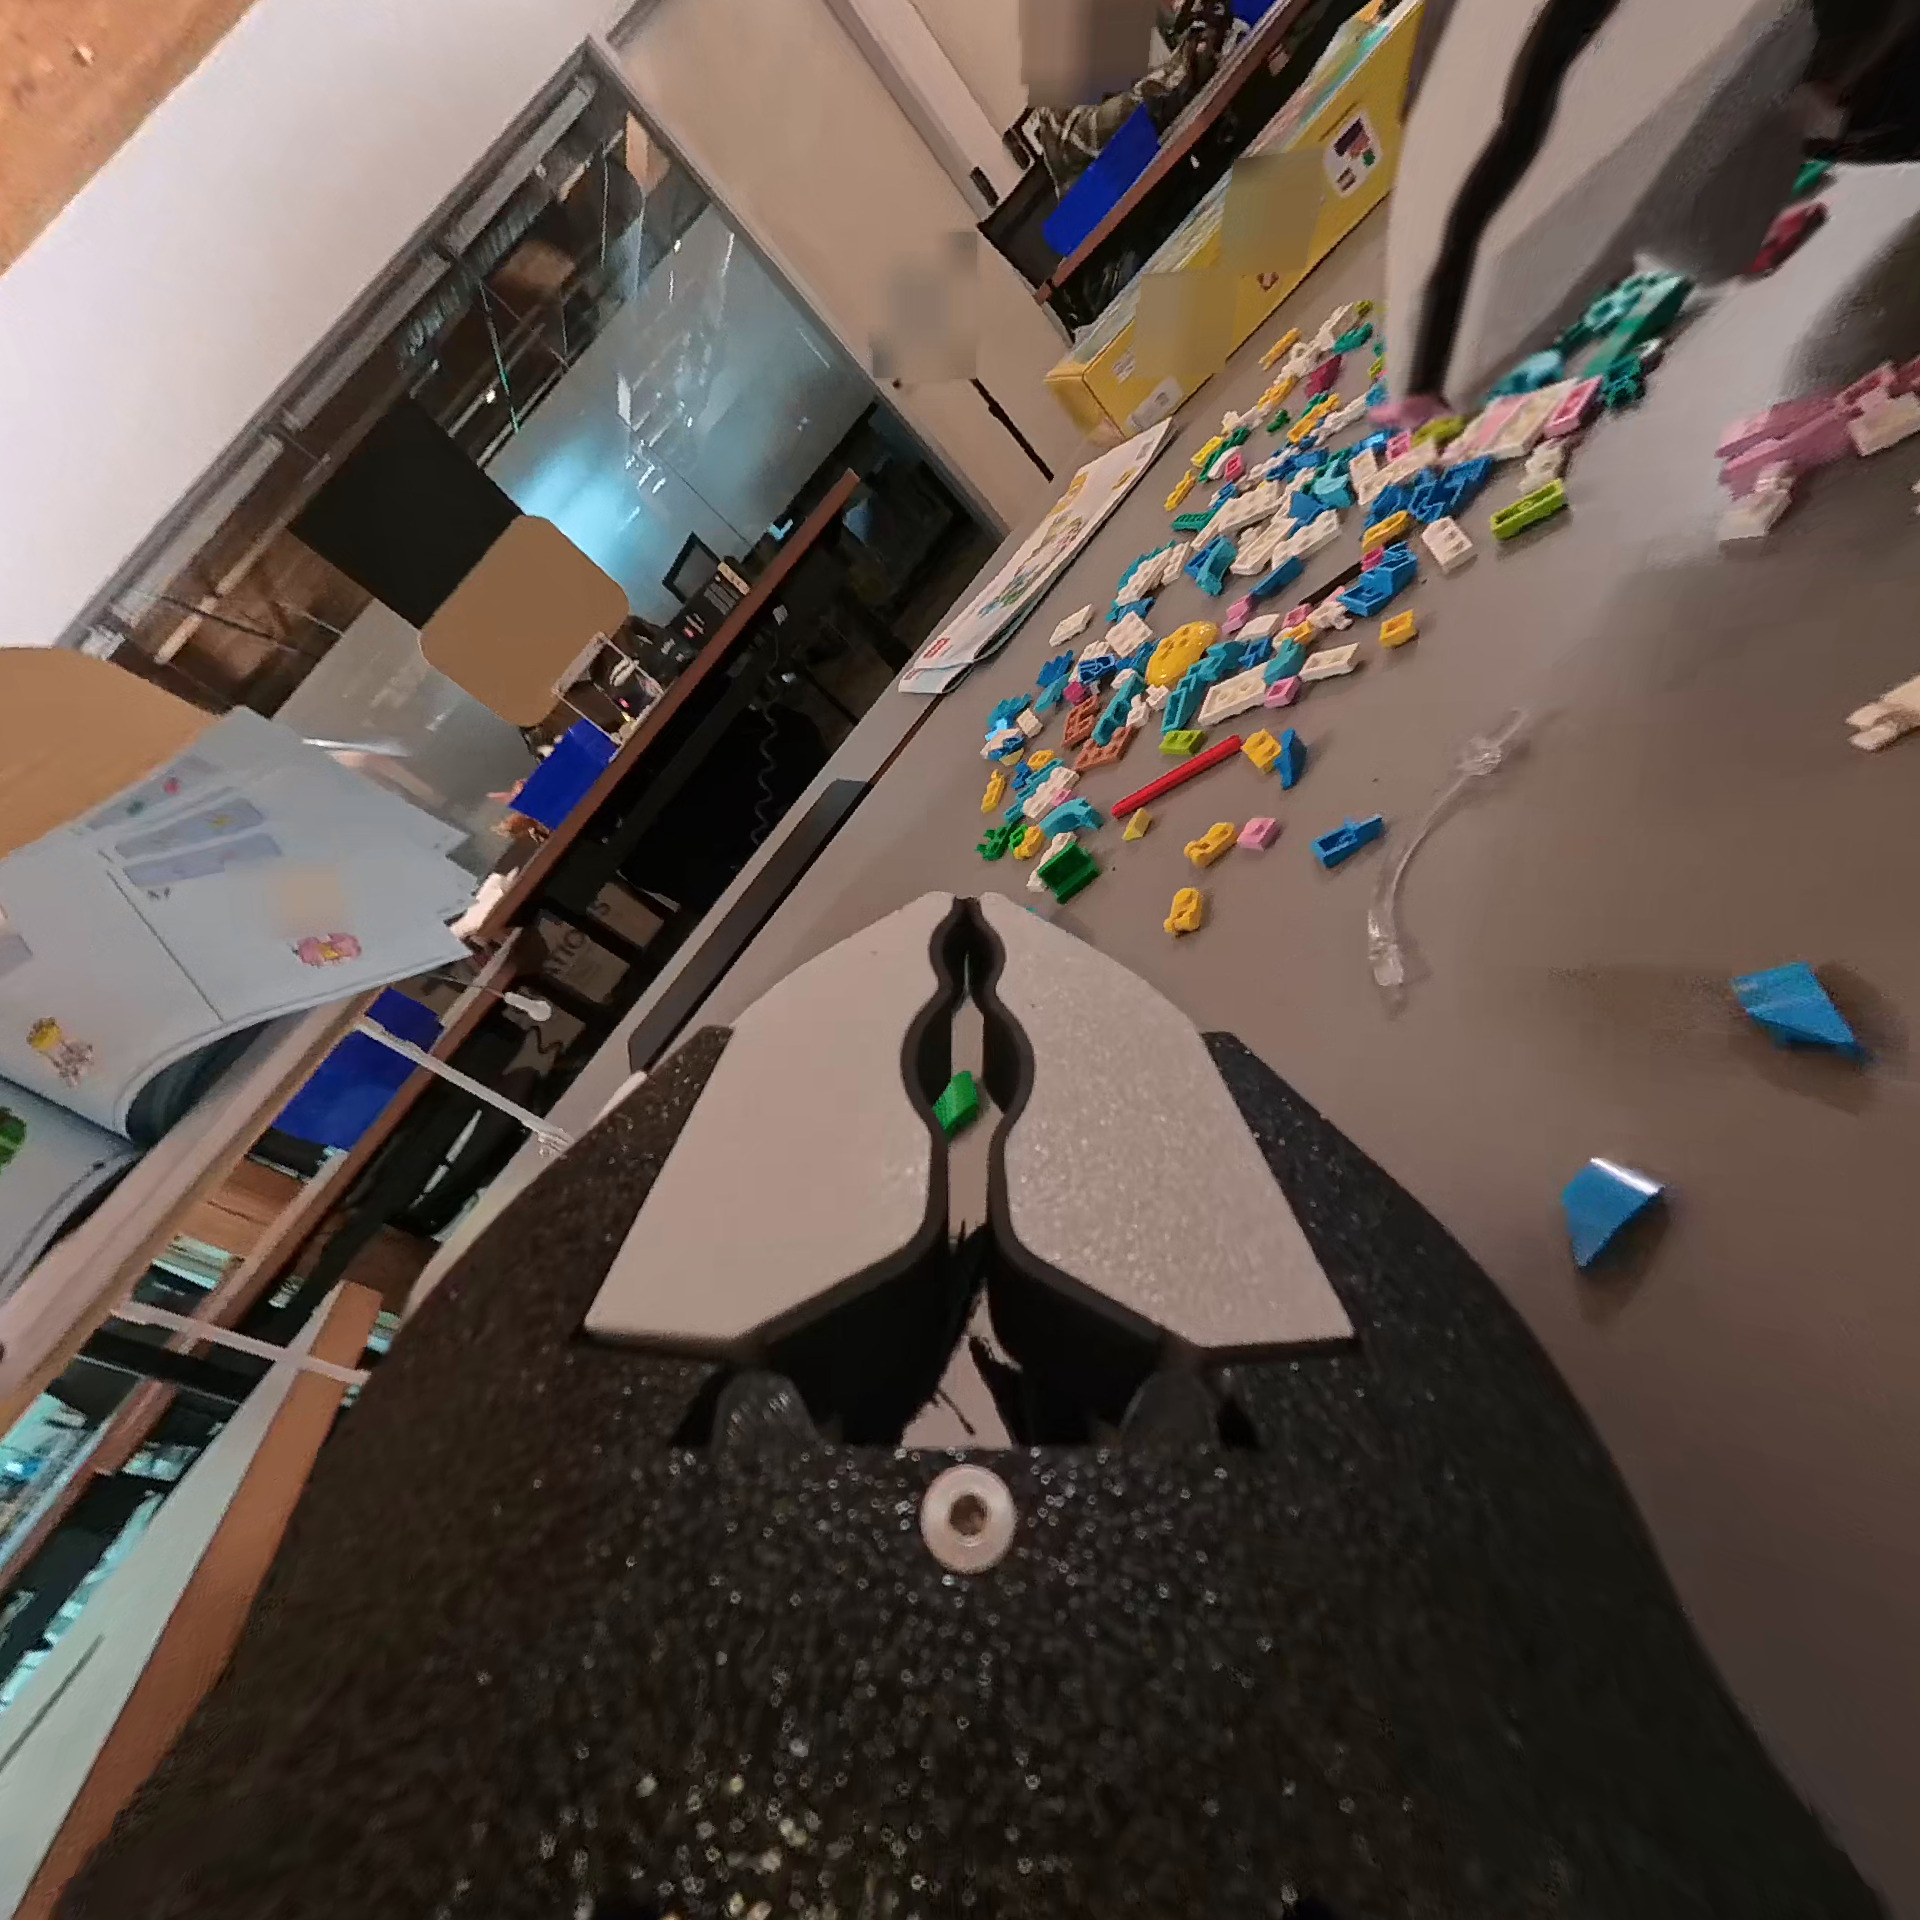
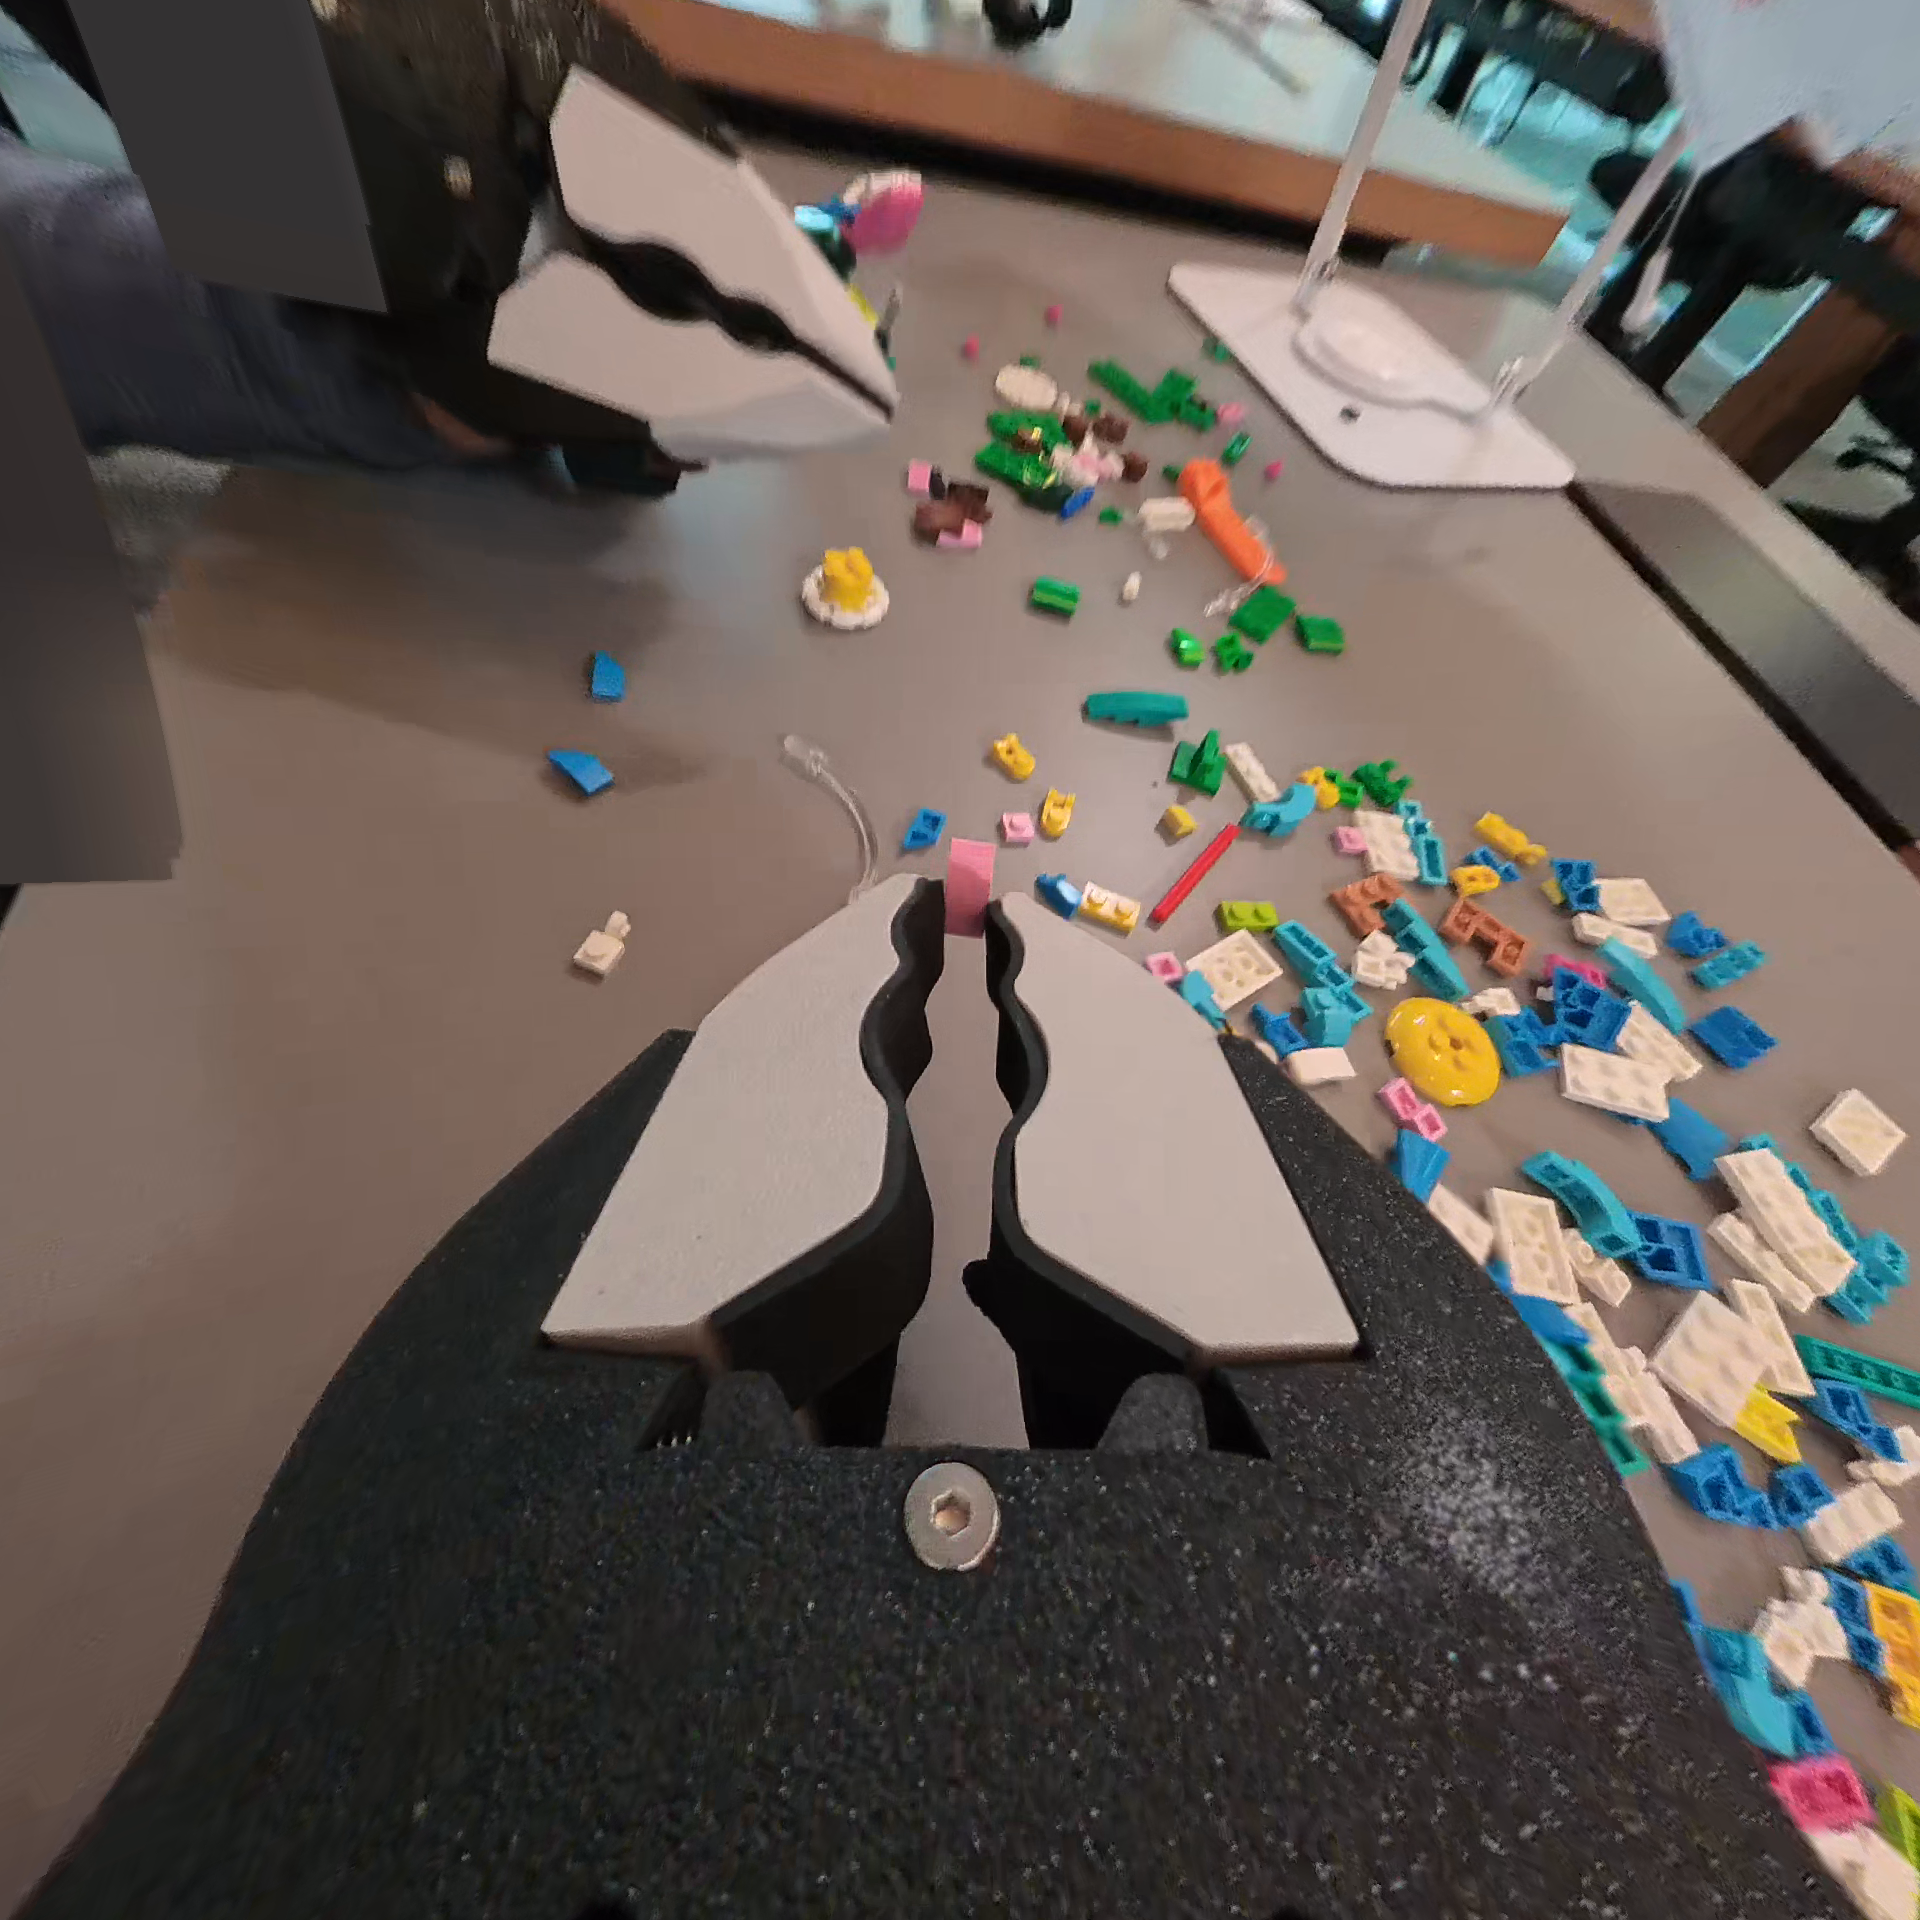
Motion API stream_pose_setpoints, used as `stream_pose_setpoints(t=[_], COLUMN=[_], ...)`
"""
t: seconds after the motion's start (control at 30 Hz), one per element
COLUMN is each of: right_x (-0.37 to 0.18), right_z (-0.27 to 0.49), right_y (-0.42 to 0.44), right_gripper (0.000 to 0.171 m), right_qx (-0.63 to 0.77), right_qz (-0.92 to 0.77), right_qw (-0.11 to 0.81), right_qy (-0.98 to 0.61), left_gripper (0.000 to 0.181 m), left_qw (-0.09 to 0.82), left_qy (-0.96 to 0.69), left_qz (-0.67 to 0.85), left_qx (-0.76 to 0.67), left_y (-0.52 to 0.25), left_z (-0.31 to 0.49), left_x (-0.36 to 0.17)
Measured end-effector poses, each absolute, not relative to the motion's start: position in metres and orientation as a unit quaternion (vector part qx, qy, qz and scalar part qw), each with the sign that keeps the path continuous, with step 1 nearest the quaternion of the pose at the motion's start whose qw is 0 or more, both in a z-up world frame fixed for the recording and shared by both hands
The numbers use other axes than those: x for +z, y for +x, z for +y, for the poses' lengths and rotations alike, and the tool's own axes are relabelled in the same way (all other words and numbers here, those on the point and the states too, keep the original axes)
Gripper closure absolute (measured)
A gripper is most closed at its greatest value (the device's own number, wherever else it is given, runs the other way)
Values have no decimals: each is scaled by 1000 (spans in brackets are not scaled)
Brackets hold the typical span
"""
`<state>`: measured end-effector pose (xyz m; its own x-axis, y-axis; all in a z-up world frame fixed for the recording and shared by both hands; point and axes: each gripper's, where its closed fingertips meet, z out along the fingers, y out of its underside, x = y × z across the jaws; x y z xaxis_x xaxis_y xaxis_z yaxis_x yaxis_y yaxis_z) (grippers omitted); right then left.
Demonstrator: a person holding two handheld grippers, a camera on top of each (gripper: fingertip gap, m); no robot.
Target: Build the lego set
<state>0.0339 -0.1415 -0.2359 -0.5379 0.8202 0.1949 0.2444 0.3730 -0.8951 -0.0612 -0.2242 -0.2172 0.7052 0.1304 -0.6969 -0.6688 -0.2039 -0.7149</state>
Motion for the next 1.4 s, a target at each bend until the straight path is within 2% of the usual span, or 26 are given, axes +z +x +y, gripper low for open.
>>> stream_pose_setpoints(t=[0.17, 0.73, 0.8, 0.9, 1.03, 1.17, 1.3, 1.4], right_x=[-205, -211, -214, -221, -228, -234, -235, -237], right_z=[-152, -152, -159, -170, -185, -198, -206, -209], right_y=[32, 25, 26, 26, 29, 33, 37, 40], right_gripper=[164, 164, 164, 164, 164, 164, 164, 164], right_qx=[503, 456, 460, 458, 473, 475, 485, 490], right_qz=[-716, -728, -734, -749, -767, -785, -791, -795], right_qw=[363, 410, 396, 378, 331, 301, 276, 255], right_qy=[-320, -307, -304, -293, -279, -262, -252, -251], left_gripper=[181, 181, 181, 165, 153, 147, 150, 160], left_qw=[597, 601, 619, 640, 606, 585, 580, 568], left_qy=[-697, -670, -651, -619, -579, -581, -589, -572], left_qz=[205, 218, 221, 268, 366, 390, 398, 423], left_qx=[340, 377, 379, 367, 403, 411, 397, 414], left_y=[-58, -53, -43, -12, 24, 30, 29, 36], left_z=[-221, -222, -221, -215, -201, -194, -193, -194], left_x=[-218, -211, -203, -198, -210, -218, -222, -226])
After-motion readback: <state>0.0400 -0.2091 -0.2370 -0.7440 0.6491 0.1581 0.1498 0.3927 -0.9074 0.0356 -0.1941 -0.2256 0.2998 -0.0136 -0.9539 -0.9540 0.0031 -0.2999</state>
